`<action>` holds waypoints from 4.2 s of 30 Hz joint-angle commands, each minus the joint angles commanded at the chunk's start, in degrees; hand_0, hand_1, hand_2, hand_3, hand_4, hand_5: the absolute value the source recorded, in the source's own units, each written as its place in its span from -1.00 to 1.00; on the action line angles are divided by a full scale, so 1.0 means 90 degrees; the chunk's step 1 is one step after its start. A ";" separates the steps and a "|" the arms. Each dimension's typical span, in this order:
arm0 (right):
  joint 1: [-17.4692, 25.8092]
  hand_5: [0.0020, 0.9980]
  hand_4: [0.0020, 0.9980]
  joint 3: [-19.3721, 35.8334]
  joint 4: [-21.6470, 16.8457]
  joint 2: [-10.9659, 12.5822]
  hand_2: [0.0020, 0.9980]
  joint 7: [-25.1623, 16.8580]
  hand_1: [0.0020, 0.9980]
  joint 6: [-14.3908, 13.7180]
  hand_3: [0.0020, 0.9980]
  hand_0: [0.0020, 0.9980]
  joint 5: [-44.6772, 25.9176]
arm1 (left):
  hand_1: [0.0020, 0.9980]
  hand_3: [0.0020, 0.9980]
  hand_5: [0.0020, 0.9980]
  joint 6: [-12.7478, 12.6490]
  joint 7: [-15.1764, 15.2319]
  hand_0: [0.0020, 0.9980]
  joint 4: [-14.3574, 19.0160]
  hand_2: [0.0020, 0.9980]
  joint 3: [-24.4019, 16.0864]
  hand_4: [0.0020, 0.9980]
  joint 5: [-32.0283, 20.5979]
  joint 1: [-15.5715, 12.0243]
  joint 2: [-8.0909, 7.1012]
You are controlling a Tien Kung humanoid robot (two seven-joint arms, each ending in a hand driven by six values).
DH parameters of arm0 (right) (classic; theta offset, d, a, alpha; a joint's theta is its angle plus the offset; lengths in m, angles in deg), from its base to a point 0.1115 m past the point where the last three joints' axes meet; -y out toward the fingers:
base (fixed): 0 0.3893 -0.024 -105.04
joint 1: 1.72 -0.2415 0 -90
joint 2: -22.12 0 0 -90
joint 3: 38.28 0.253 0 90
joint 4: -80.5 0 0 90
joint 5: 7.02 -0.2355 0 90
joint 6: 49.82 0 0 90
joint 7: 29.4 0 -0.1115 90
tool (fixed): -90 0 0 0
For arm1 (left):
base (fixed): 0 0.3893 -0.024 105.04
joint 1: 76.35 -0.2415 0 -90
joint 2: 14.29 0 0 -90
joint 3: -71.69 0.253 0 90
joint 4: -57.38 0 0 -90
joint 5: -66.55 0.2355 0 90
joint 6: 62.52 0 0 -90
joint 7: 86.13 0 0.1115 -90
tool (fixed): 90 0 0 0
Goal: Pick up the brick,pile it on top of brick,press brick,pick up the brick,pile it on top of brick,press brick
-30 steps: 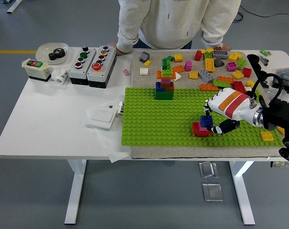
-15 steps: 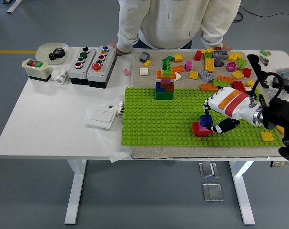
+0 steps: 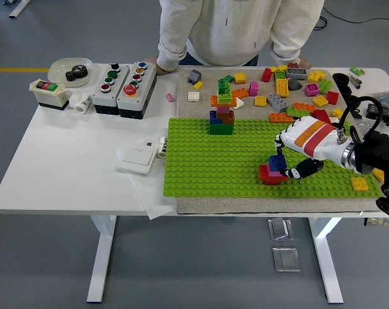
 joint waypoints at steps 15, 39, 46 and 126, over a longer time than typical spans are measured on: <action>0.0039 -0.07 0.85 0.0138 -0.0006 0.0028 0.41 0.0086 0.28 0.0198 0.36 0.23 0.0008 | 0.44 0.13 0.22 -0.0001 0.0003 0.57 0.0000 0.32 0.0003 0.18 -0.0004 0.0004 0.0000; 0.0157 -0.03 0.98 0.0276 0.0038 -0.0308 0.49 0.0168 0.33 -0.0173 0.64 0.31 -0.0129 | 0.44 0.13 0.22 0.0004 -0.0009 0.57 0.0000 0.32 0.0001 0.18 0.0028 -0.0025 0.0003; 0.0166 0.03 1.00 0.0302 0.0105 -0.0378 0.50 0.0204 0.33 -0.0212 0.64 0.32 -0.0117 | 0.44 0.13 0.22 0.0005 -0.0012 0.57 0.0000 0.32 -0.0014 0.18 0.0060 -0.0033 0.0006; 0.1321 -0.05 0.53 0.1690 -0.1035 0.0447 0.46 0.0456 0.32 -0.0053 0.16 0.29 -0.2725 | 0.44 0.13 0.22 0.0018 -0.0036 0.56 0.0000 0.32 -0.0170 0.18 0.0279 -0.0068 0.0013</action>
